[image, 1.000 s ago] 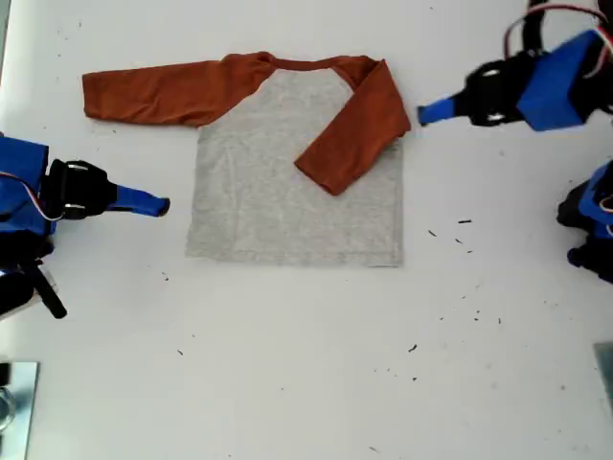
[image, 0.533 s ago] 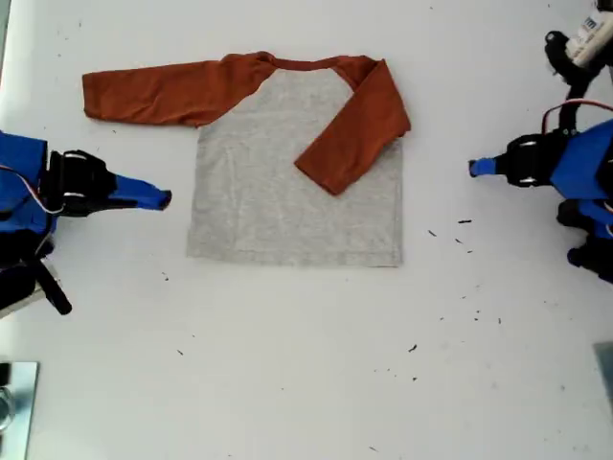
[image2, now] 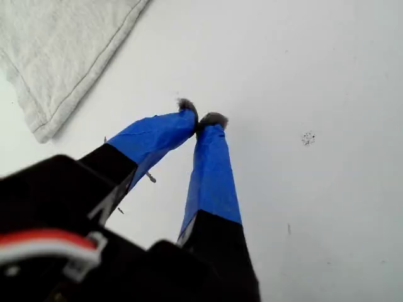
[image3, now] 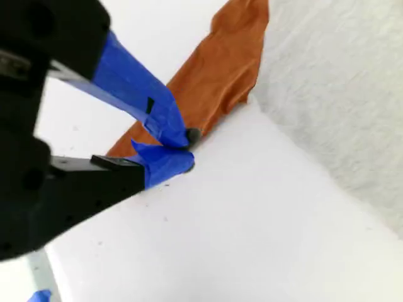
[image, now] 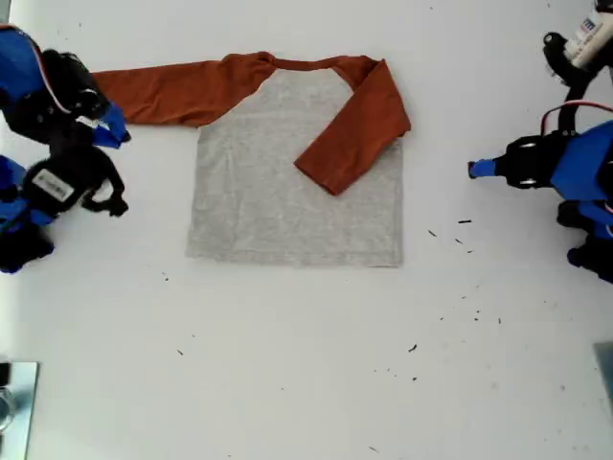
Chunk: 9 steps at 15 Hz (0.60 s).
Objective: Fold t shirt
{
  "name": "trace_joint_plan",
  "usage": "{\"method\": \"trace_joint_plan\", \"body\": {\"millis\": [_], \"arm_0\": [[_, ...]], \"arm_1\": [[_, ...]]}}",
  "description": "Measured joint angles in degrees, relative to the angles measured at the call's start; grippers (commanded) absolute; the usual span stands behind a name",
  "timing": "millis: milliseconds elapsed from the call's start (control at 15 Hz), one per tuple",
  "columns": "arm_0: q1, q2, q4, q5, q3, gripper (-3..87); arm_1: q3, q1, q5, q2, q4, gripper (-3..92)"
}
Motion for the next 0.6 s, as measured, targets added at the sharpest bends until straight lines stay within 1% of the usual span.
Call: {"method": "trace_joint_plan", "body": {"millis": [200, 267, 333, 467, 600], "arm_0": [[-13.89, 6.68, 0.09, 1.32, 5.10, -0.3], [-20.65, 6.86, 0.09, 5.36, 7.73, 7.0], [-24.96, 5.89, 0.00, 8.17, 8.44, 19.0], [-28.92, 0.35, -1.67, 8.70, 9.32, 23.1], [-32.61, -4.75, -6.42, 9.67, 11.51, 23.8]], "arm_1": [[0.00, 0.00, 0.00, 0.00, 0.00, 3.5], [0.00, 0.00, 0.00, 0.00, 0.00, 3.5], [0.00, 0.00, 0.00, 0.00, 0.00, 3.5], [0.00, 0.00, -0.18, 0.00, 0.00, 3.5], [0.09, 0.00, -0.18, 0.00, 0.00, 3.5]]}}
